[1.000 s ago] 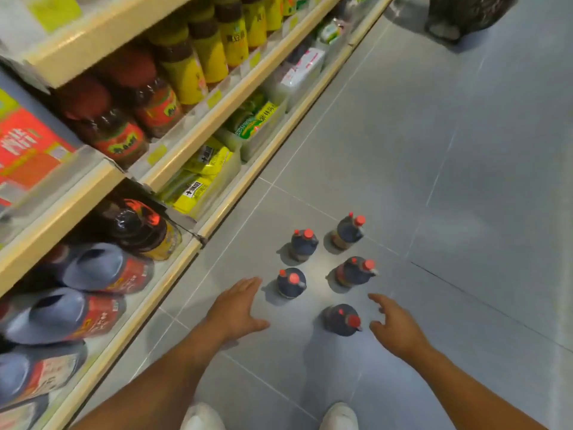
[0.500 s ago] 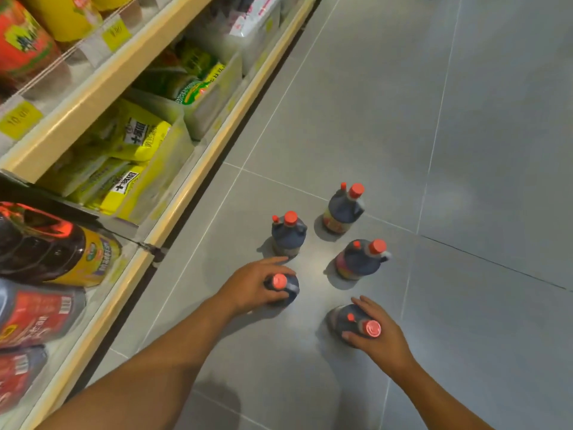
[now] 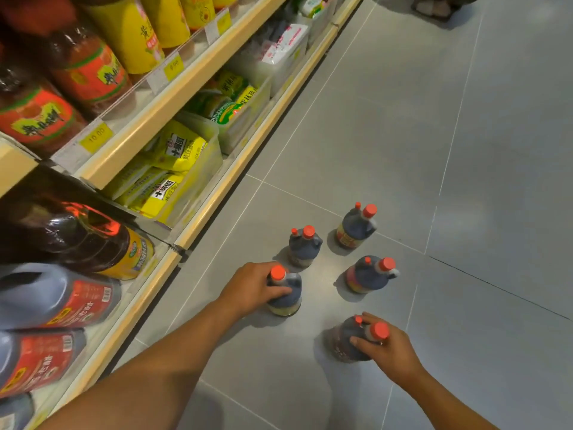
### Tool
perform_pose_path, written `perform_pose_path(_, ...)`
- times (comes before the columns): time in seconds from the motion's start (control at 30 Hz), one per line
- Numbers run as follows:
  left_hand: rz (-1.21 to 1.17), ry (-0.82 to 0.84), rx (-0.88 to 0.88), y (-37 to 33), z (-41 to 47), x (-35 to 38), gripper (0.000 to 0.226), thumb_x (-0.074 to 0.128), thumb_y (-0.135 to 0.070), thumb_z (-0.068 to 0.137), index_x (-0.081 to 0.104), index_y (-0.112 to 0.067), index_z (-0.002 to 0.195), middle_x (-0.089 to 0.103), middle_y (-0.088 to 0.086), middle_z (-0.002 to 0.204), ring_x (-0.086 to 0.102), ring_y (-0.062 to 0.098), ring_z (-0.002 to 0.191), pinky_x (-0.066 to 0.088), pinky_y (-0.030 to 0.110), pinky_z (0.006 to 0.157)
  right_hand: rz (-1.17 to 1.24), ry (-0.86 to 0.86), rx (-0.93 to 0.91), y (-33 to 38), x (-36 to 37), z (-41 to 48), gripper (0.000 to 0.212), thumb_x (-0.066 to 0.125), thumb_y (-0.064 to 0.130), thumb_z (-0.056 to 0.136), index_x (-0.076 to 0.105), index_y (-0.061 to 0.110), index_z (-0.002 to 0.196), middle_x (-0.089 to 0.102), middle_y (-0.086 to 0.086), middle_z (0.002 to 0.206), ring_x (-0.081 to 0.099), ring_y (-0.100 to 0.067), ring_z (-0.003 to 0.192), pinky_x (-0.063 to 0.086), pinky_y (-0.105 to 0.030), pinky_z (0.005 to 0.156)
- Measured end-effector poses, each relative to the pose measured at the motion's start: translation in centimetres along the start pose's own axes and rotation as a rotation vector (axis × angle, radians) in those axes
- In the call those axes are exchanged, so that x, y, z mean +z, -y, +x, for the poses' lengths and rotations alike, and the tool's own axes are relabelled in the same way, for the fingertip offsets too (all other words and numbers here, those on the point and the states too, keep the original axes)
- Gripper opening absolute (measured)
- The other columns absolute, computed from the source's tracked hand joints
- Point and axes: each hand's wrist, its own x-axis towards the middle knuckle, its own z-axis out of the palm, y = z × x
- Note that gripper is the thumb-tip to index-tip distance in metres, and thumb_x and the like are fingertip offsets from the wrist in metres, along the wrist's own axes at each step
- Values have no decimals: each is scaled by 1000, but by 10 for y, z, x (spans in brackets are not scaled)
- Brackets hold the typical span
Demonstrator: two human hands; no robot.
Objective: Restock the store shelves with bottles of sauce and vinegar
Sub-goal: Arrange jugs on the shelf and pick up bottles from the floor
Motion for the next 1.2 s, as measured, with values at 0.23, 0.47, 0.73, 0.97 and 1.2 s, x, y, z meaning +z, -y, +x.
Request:
perform_pose_path(0.23, -54, -60, -30, -44, -59, -105, 31, 81, -48, 81, 65, -22, 84, 69, -3, 79, 65, 19, 79, 55, 40, 72, 49, 201, -8, 135, -56, -35, 26, 80, 26, 86, 67, 27, 109, 72, -3, 104, 72, -23, 92, 65, -40, 72)
perform_pose_path(0.47, -58, -113, -4, -122, -138, -241, 29, 84, -54, 77, 61, -38, 74, 65, -21, 70, 60, -3, 69, 36, 17, 56, 59, 291, 2, 317, -121, -85, 33, 87, 22, 80, 69, 19, 107, 74, -9, 105, 74, -24, 92, 65, -49, 70)
perform_pose_path(0.73, -64, -173, -4, -206, -224, -379, 25, 83, -53, 80, 64, -37, 76, 65, -18, 67, 61, -2, 62, 37, 12, 48, -58, 477, -30, 495, -184, -124, 72, 101, 51, 47, 72, 20, 105, 77, -5, 106, 75, -26, 99, 63, -51, 73)
perform_pose_path(0.97, -66, -397, -32, -236, -316, -436, 28, 80, -57, 80, 62, -38, 71, 67, -16, 70, 62, 7, 68, 38, 23, 54, -281, 679, -188, 612, -185, -162, 87, 99, 57, 45, 68, 16, 115, 77, -8, 107, 75, -27, 98, 63, -49, 74)
perform_pose_path(1.2, -91, -789, -36, -261, -448, -461, 27, 74, -60, 75, 63, -36, 75, 64, -18, 73, 56, 5, 66, 40, 25, 58, -396, 804, -488, 703, -149, -200, 72, 96, 61, 49, 77, 17, 102, 78, -13, 102, 77, -31, 94, 64, -42, 71)
